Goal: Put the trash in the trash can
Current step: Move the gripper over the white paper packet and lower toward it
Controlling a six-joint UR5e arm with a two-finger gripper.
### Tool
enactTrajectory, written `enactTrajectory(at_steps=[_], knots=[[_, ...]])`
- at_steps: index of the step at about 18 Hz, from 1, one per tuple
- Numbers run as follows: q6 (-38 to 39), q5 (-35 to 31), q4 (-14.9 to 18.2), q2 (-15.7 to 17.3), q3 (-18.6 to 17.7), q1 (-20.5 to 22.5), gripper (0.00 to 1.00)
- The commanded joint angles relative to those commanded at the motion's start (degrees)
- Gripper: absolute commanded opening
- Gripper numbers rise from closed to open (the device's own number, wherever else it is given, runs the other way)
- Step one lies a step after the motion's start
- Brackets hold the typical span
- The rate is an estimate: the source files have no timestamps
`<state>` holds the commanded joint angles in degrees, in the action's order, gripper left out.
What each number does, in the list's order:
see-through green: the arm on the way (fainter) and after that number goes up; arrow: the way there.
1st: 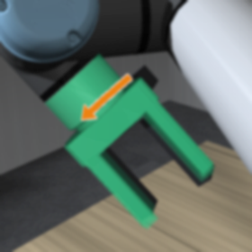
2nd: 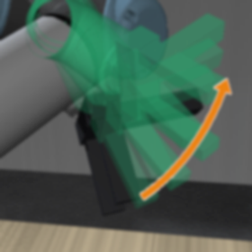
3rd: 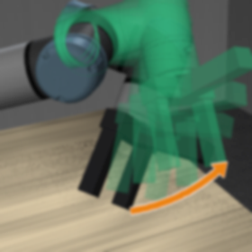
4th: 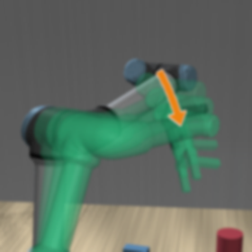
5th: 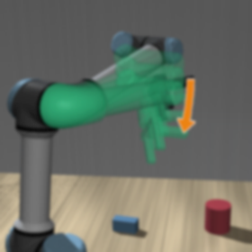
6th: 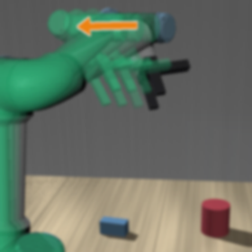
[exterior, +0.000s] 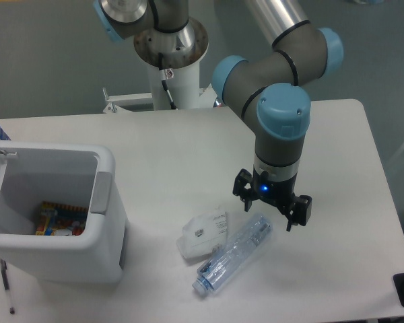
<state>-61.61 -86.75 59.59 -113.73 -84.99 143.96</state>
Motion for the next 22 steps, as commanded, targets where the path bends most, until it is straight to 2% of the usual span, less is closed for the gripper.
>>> enactTrajectory(at_steps=[8,10,12,14,17,22], knots=[[0.17,0.26,-0.26,0.44,-0.70,-0.26,1.00],[0.26,0.44,-2.18,1.31,-2.80,-0.97,1.00],[0.35,0.53,-6.75,2.02,-5.61,-0.97,1.00],[1.14,0.70,-9.31,2.98,-7.90,-1.31,1.00],[4.65,1.05,-9.49,3.60,-9.58,-2.02,1.00],[5.10,0.35,-10.55,4.57,-13.18,-4.65,1.00]])
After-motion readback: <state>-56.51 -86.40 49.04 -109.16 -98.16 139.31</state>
